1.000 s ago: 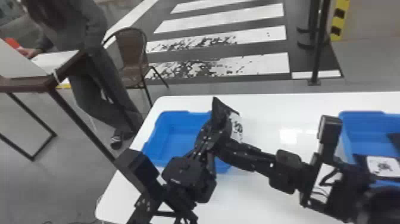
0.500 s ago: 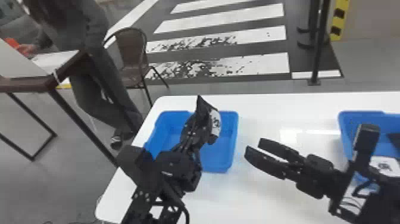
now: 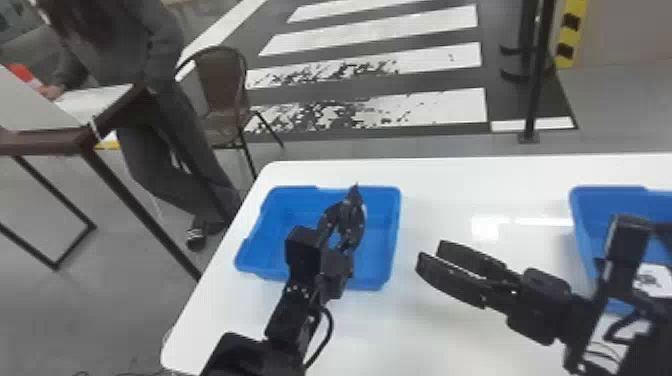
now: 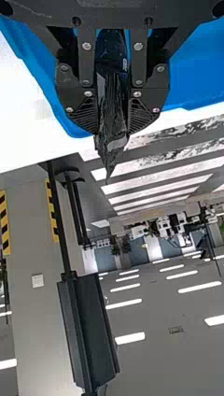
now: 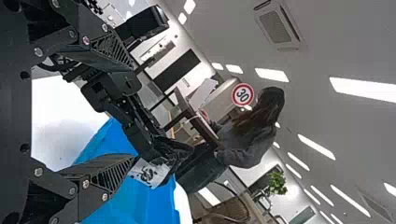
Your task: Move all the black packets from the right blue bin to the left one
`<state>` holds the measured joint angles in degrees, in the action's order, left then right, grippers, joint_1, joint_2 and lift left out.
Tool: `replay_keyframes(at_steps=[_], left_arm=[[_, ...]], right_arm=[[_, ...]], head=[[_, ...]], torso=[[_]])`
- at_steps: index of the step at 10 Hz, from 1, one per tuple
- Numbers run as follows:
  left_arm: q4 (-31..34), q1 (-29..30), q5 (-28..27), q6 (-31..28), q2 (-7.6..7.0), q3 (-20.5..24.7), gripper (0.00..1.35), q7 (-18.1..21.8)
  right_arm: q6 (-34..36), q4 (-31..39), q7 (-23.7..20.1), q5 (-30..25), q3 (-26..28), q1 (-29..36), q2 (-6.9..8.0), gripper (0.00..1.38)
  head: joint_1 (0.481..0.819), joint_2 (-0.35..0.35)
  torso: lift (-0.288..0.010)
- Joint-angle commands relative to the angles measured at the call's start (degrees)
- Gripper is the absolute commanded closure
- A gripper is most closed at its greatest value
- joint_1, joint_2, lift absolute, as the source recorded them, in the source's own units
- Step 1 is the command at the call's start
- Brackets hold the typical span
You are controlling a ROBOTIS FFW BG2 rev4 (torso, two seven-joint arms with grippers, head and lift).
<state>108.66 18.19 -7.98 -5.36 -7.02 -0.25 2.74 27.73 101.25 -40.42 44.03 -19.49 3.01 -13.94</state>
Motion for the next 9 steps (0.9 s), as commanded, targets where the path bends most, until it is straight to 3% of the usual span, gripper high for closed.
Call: replay_keyframes(at_steps=[1,3,4,6,9], left_arm=[[2.2,2.3,3.6,5.6,0.08,2.0,0.0,0.9],[15.6,9.9,13.2,3.0,0.08,3.3,0.31,1.7],[22.3,14.2,17.5,0.9,-0.01,3.3,0.42,2.3],[31.3,19.9,22.2,-3.5,-0.01,2.2,0.47,3.1],[35.4,22.5,24.8,-11.5,-0.1,2.1,0.47,5.7]], right_arm=[[1.8,2.2,0.0,-3.5,2.9,1.2,-0.12,0.41],[4.5,3.4,0.2,-6.8,9.0,2.7,-0.03,0.41],[9.5,5.7,0.2,-11.5,13.2,3.0,-0.03,0.41],[16.4,7.9,-0.1,-19.0,20.6,1.5,-1.0,0.41],[26.5,3.2,-5.7,-31.0,25.8,-7.8,-2.93,0.42]], head=[[0.695,0.346],[0.695,0.328],[0.695,0.303],[0.695,0.234],[0.695,0.032]], torso=[[-0.14],[-0.14],[-0.14],[-0.14],[-0.14]])
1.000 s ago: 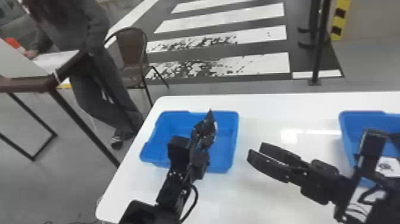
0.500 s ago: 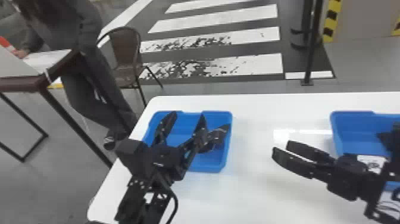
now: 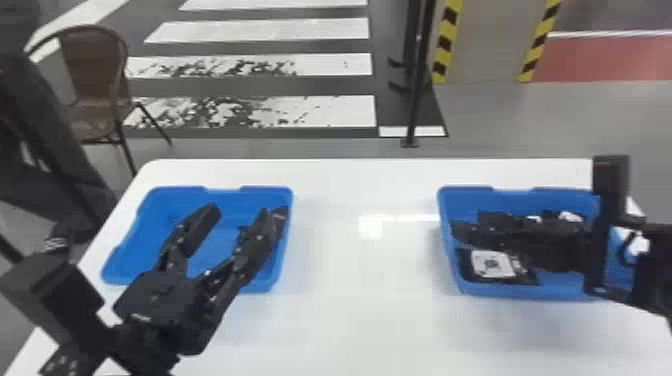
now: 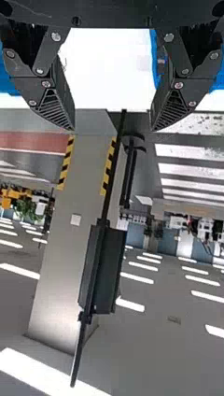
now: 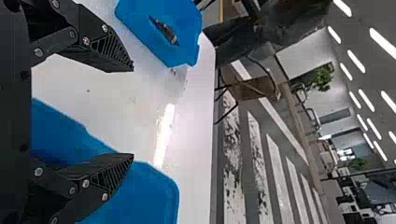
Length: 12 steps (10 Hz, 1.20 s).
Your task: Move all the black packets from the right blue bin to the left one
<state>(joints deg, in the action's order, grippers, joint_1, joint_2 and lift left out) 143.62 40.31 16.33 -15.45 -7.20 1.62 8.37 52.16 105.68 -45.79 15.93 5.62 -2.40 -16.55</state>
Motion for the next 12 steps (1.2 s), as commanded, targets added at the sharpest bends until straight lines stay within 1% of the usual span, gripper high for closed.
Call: replay_keyframes(at_steps=[1,2,3,4,5,6,7,8,9,10,12], left_arm=[[1.4,0.8,0.6,-2.5,0.34,0.8,0.47,0.3],[1.9,0.8,0.6,-3.3,0.69,1.3,0.47,0.4],[2.0,0.8,0.6,-3.7,0.69,1.5,0.47,0.4],[2.0,0.8,0.6,-3.8,0.69,1.5,0.47,0.4],[2.0,0.9,0.6,-4.0,0.69,1.6,0.47,0.4],[2.0,0.9,0.6,-4.0,0.78,1.8,0.47,0.5],[2.0,0.9,0.6,-3.8,0.78,1.7,0.47,0.5],[2.0,0.9,0.6,-3.5,0.78,1.7,0.47,0.5],[2.0,0.8,0.6,-3.4,0.69,1.6,0.47,0.5],[2.0,0.6,0.6,-3.0,0.69,1.7,0.47,0.5],[2.0,0.5,0.4,-3.0,0.69,1.7,0.47,0.5]], right_arm=[[5.9,-1.8,-2.1,-7.4,0.8,-5.5,-0.59,0.42],[10.4,-1.7,-4.3,-12.8,0.8,-8.7,-0.68,0.42],[16.0,-0.4,-6.7,-17.4,0.1,-11.1,-1.03,0.41],[22.2,1.3,-9.8,-22.1,-0.2,-12.8,-1.29,0.41],[26.7,2.4,-12.4,-26.7,-0.1,-14.1,-1.38,0.41],[30.4,3.5,-13.9,-29.9,0.0,-14.8,-1.47,0.41],[33.8,5.2,-14.4,-32.6,0.0,-14.9,-1.47,0.41],[35.7,5.8,-15.1,-35.5,0.0,-14.9,-1.47,0.41],[37.9,3.5,-15.9,-36.3,0.0,-14.9,-1.47,0.41],[37.9,0.8,-16.1,-36.2,0.0,-14.9,-1.29,0.41],[37.9,-0.1,-16.1,-37.1,0.3,-13.2,0.55,0.41]], head=[[0.695,0.007],[0.695,-0.03],[0.695,-0.05],[0.695,-0.059],[0.695,-0.071],[0.695,-0.088],[0.695,-0.106],[0.695,-0.122],[0.695,-0.128],[0.695,-0.141],[0.695,-0.151]], torso=[[-0.14],[-0.14],[-0.14],[-0.14],[-0.14],[-0.14],[-0.14],[-0.14],[-0.14],[-0.14],[-0.14]])
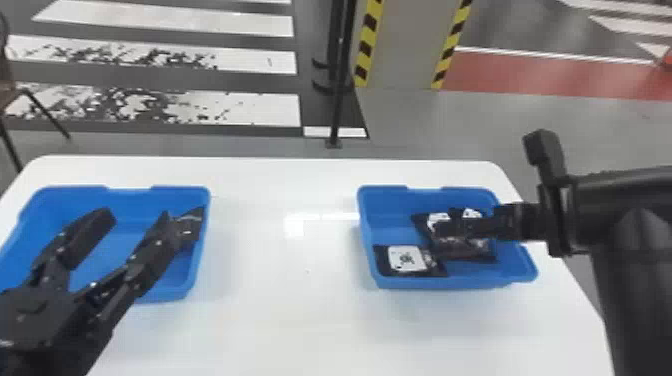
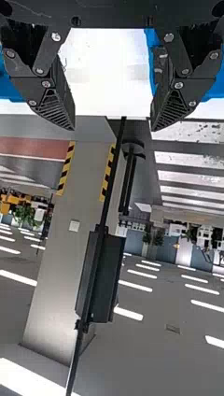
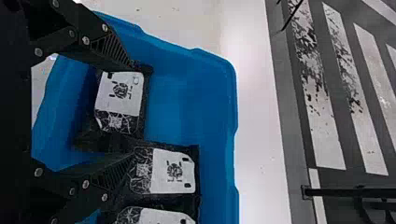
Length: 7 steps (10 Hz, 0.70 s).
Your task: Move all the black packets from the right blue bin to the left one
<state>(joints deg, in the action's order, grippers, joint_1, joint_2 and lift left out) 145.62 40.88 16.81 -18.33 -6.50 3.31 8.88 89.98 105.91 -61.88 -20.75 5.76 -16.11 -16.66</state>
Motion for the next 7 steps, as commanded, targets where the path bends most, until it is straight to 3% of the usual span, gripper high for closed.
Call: replay_keyframes(at_steps=[1,7], left_arm=[[-0.1,-0.2,-0.2,-0.4,0.0,-0.2,0.47,0.0],[-0.8,-1.2,-0.6,-0.1,-0.44,-1.2,0.47,0.0]], right_arm=[[0.1,-1.2,0.1,-1.2,0.1,0.4,1.19,0.41],[0.1,-4.4,3.3,-2.1,-2.0,-3.2,2.24,0.41]], head=[[0.695,-0.149],[0.695,-0.155]], torso=[[-0.14],[-0.14]])
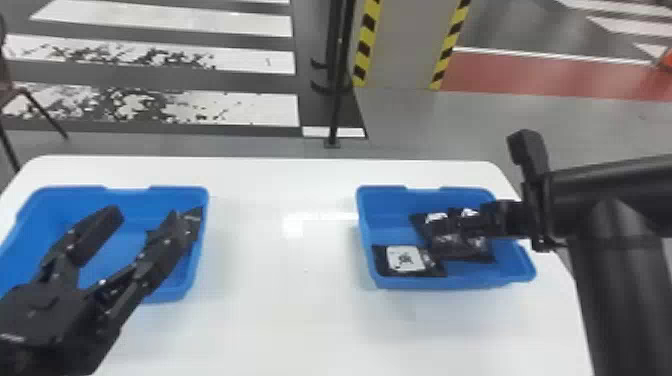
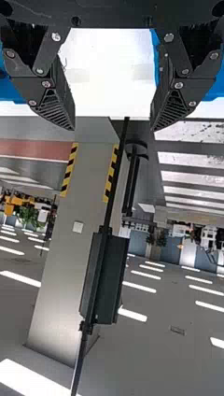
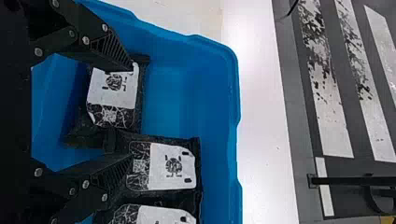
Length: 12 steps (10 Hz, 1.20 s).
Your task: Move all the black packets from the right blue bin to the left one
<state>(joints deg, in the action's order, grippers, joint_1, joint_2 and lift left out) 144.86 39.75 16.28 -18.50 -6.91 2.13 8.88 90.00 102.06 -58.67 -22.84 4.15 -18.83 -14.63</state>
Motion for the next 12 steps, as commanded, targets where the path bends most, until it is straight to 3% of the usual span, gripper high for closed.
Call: replay_keyframes(at_steps=[1,5,12], left_arm=[[-0.1,-0.1,-0.1,0.2,-0.03,-0.1,0.47,0.0],[-0.4,-0.1,0.1,0.9,-0.03,-0.3,0.47,0.0],[-1.8,-0.4,0.4,3.5,-0.03,-0.3,0.47,0.0]], right_arm=[[0.1,-1.6,0.4,1.0,-0.8,-0.6,0.39,0.41],[0.1,-4.1,3.2,4.4,-4.5,-1.3,0.74,0.41],[0.1,-7.2,6.8,5.5,-8.7,-3.0,0.83,0.41]], head=[[0.695,-0.151],[0.695,-0.117],[0.695,-0.089]], torso=[[-0.14],[-0.14],[-0.14]])
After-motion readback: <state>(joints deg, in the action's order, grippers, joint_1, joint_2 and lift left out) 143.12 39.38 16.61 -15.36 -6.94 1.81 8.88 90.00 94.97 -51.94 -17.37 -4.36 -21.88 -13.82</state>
